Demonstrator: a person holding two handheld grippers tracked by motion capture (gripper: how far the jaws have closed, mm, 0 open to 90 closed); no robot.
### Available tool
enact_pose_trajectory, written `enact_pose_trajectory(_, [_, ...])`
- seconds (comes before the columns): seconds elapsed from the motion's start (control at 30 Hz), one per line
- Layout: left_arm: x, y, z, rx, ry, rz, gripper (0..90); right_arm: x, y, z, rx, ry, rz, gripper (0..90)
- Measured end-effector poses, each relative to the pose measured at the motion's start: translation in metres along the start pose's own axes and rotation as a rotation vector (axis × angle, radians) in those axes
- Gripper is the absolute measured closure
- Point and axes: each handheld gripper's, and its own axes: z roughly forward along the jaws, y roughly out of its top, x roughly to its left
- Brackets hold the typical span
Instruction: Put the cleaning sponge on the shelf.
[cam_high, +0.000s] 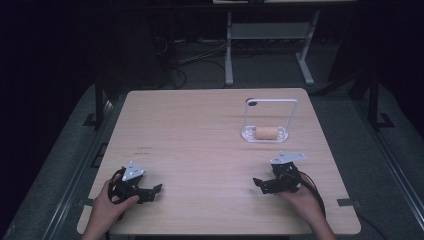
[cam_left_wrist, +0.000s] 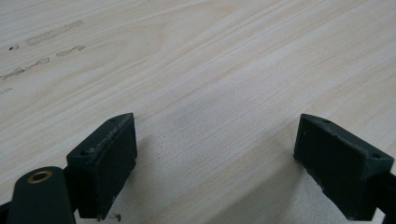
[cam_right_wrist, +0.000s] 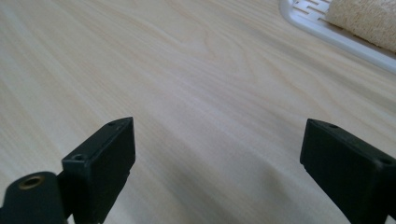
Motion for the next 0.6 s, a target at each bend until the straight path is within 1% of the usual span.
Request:
enact_pose_trajectory(0.2, [0.000,0.000,0.000,0.001,0.000,0.000,12.7,0.004,-0.009,-0.005,-0.012,0.001,-0.015,9.7])
enact_pose_trajectory(0.3, [0.000,0.000,0.000,0.000,0.000,-0.001,12.7,0.006,-0.015,-0.006,-0.012,-0.008,-0.023,9.0])
enact_pose_trajectory(0.4, [0.000,0.000,0.000,0.001,-0.001,0.000,12.7,0.006,-0.018,-0.006,-0.013,-0.005,-0.024,9.0])
enact_pose_trajectory(0.6, [0.000,0.000,0.000,0.000,0.000,0.000,12.7,0.004,-0.026,-0.003,-0.007,-0.021,-0.027,9.0])
